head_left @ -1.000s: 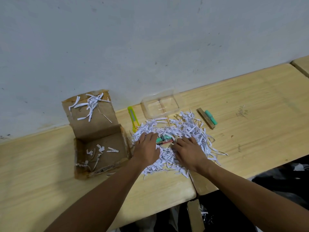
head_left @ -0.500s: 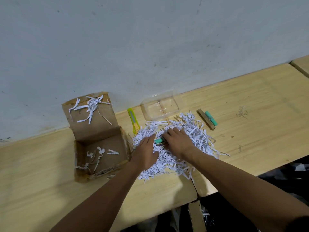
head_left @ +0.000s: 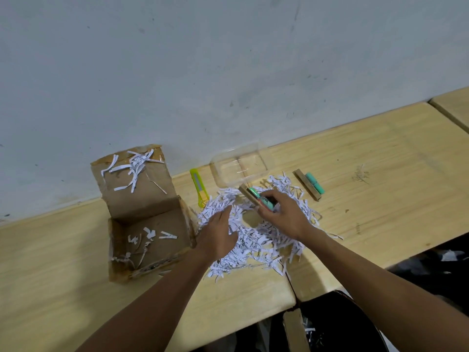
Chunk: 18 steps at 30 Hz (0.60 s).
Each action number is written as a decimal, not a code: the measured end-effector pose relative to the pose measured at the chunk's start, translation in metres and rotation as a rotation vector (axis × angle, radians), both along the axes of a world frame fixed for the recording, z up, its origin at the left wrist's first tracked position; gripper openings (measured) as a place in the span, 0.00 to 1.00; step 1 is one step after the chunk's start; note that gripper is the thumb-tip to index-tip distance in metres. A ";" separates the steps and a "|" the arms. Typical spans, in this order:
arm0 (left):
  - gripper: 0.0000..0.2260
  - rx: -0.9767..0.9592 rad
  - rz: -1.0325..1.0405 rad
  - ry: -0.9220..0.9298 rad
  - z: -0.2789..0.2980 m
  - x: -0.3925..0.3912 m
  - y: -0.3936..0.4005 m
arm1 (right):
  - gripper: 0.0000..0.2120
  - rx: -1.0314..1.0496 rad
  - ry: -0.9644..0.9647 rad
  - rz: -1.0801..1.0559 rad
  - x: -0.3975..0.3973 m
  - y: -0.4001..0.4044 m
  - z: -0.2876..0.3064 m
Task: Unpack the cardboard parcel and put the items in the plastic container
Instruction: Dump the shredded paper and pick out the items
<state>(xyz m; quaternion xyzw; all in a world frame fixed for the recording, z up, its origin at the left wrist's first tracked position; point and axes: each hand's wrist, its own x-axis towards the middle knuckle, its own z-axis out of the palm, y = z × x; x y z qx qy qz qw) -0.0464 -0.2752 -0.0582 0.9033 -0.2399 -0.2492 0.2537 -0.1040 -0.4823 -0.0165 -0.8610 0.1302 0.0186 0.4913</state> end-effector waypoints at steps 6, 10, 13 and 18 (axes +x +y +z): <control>0.30 0.040 -0.033 -0.055 -0.001 -0.002 -0.007 | 0.18 0.173 -0.017 -0.269 0.015 -0.041 0.003; 0.30 0.038 -0.037 -0.070 -0.004 -0.002 -0.008 | 0.24 0.003 0.031 -0.545 0.027 -0.091 -0.003; 0.30 0.039 -0.027 -0.072 -0.007 -0.002 -0.011 | 0.22 -0.284 0.158 -0.635 0.030 -0.134 -0.022; 0.29 0.048 -0.018 -0.067 -0.005 -0.005 -0.016 | 0.17 -0.415 0.305 -0.583 0.025 -0.165 -0.058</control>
